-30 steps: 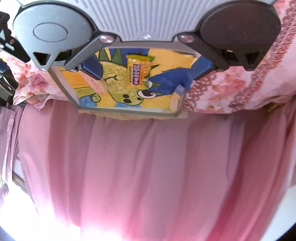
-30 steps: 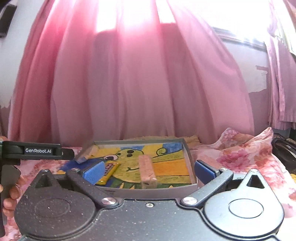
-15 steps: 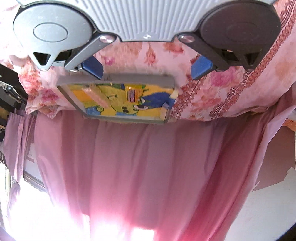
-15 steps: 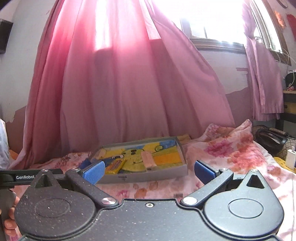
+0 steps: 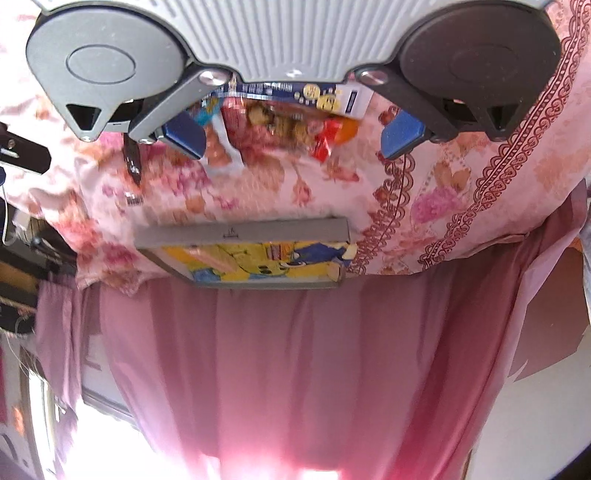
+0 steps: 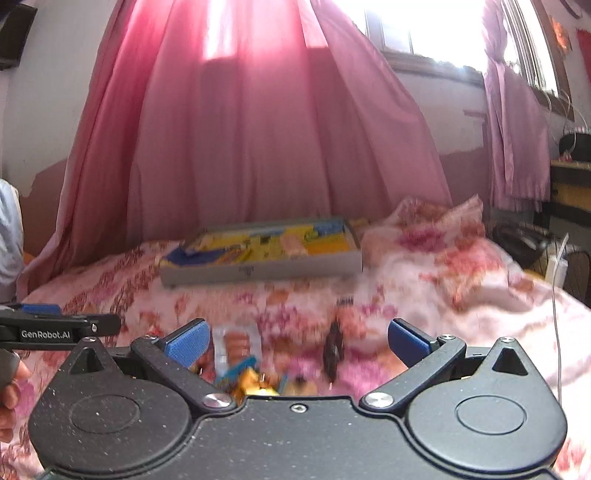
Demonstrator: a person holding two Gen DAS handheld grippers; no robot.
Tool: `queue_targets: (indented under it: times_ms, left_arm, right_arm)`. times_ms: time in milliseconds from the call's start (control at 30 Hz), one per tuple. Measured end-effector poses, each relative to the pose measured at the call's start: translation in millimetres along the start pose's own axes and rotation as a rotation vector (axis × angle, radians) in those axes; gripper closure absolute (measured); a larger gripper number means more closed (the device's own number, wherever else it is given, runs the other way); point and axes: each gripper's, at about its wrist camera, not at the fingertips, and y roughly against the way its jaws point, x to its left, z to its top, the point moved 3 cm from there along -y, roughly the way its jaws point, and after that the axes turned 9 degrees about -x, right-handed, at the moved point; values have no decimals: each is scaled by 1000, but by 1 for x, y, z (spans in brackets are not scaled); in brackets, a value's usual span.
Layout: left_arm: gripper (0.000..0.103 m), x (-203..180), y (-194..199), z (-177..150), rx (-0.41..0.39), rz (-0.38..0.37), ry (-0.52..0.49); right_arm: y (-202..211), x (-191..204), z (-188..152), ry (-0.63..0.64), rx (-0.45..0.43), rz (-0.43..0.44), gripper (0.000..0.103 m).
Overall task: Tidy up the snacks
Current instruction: 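Withdraw both grippers from the tray back toward the snack pile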
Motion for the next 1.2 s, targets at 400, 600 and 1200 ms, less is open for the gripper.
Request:
queue_targets:
  times_ms: [400, 600, 1200]
  left_arm:
    - [0, 3, 19, -42, 83, -13, -41]
    - [0, 9, 17, -55, 125, -5, -30]
    - [0, 22, 7, -70, 177, 11, -5]
  right_arm:
    - [9, 24, -47, -3, 168, 26, 1]
    - [5, 31, -58, -2, 216, 33, 1]
    - [-8, 45, -73, 23, 294, 58, 1]
